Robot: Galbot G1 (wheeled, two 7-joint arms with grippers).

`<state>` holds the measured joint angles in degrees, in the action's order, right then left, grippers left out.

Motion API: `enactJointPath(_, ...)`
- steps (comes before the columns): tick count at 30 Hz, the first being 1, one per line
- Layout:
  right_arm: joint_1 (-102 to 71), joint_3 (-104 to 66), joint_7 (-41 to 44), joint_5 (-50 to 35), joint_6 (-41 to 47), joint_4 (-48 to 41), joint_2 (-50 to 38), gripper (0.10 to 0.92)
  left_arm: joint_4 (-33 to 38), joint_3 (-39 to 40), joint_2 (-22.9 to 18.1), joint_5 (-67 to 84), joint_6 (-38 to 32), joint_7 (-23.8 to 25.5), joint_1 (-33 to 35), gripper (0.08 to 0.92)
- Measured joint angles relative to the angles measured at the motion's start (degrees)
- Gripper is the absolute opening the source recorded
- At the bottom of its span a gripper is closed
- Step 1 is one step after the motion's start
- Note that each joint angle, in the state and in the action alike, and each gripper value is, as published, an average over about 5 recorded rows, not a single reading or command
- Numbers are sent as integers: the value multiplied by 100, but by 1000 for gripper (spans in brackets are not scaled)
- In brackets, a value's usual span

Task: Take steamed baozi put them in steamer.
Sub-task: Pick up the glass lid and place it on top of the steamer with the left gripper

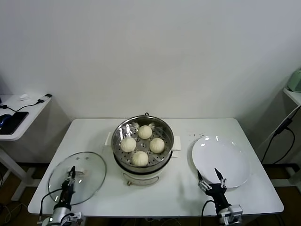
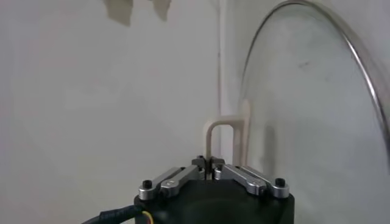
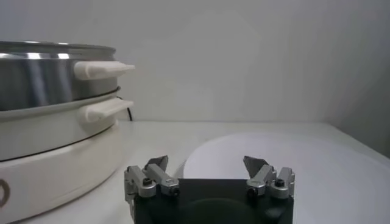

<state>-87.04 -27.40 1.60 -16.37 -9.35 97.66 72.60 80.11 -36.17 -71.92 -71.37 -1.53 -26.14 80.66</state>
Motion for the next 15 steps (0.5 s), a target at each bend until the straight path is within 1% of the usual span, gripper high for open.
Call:
enactJointPath(8, -97, -19, -49, 167, 66, 130, -25, 823, 891, -176, 154, 400, 187, 369, 336, 132)
enactJointPath(15, -220, -80, -191, 371, 259, 322, -54, 823, 1990, -435, 515, 1039, 618, 1034, 591, 132)
